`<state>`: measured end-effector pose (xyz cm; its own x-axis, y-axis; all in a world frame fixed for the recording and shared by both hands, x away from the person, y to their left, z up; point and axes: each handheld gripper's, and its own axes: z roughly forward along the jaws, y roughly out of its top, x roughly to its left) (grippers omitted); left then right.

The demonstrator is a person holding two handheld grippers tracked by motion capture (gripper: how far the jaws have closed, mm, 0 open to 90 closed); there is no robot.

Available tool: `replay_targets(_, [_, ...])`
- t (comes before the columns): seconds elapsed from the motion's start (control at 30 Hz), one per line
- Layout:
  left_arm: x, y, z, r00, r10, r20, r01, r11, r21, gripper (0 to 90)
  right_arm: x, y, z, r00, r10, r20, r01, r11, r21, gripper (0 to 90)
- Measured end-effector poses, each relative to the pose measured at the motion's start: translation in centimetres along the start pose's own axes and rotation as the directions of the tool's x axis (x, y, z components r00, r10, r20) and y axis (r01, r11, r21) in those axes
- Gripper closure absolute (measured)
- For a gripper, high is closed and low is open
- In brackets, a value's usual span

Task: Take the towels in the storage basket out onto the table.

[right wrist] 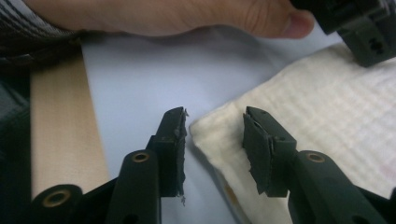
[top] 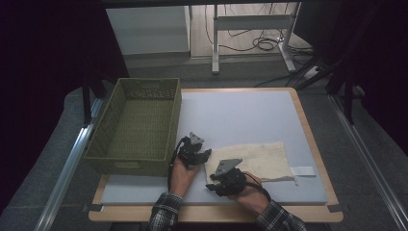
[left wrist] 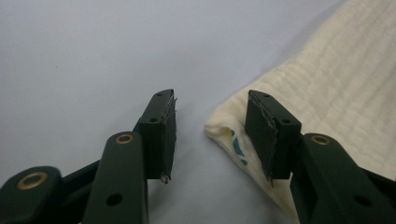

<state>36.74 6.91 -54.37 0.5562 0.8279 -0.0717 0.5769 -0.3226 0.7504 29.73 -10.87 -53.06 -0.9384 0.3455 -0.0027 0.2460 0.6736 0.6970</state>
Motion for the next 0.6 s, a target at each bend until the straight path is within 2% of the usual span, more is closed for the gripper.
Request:
replay_targets(0.1, [0.0,0.0,0.0,1.0,-0.001,-0.001,0.001,1.0,0.0,53.3,0.2,0.1,0.1,0.9987,-0.02,0.048,0.02,1.0,0.009,73.5])
replay_targets(0.2, [0.0,0.0,0.0,1.0,-0.004,-0.001,0.004,1.0,0.001,55.4,-0.3,0.1,0.1,0.9989,0.001,0.048,-0.002,1.0,0.006,83.7])
replay_targets(0.27, [0.0,0.0,-0.1,1.0,-0.003,0.006,0.003,1.0,-0.002,61.9,-0.9,-0.1,0.0,0.9989,0.046,0.009,-0.046,0.999,-0.006,85.1])
replay_targets(0.3, [0.0,0.0,-0.1,0.9999,0.007,0.014,-0.007,1.0,-0.005,67.9,-1.3,-0.2,0.0,0.9969,0.077,-0.016,-0.077,0.997,-0.016,85.6])
replay_targets(0.37, [-0.3,0.0,-0.1,0.9988,0.044,0.02,-0.044,0.999,-0.004,79.3,-1.6,-0.3,0.0,0.9945,0.1,-0.031,-0.101,0.995,-0.023,85.7])
replay_targets(0.4, [-0.6,0.0,-0.1,0.9973,0.073,0.01,-0.073,0.9973,-0.005,83.5,-1.6,-0.4,-0.1,0.9932,0.11,-0.038,-0.111,0.994,-0.024,85.8])
replay_targets(0.43, [-0.7,0.0,-0.1,0.9966,0.082,0.005,-0.082,0.9966,-0.004,84.9,-1.6,-0.4,-0.1,0.9932,0.11,-0.039,-0.111,0.994,-0.025,85.8])
replay_targets(0.5, [-0.7,0.0,-0.1,0.9969,0.079,0.006,-0.079,0.9969,-0.005,85.8,-1.5,-0.4,-0.1,0.9939,0.104,-0.038,-0.105,0.994,-0.028,85.9])
replay_targets(0.6, [-0.3,0.1,-0.2,0.9987,0.043,0.028,-0.042,0.9991,-0.008,86.5,-1.3,-0.3,-0.3,0.9942,0.1,-0.041,-0.101,0.994,-0.035,85.8])
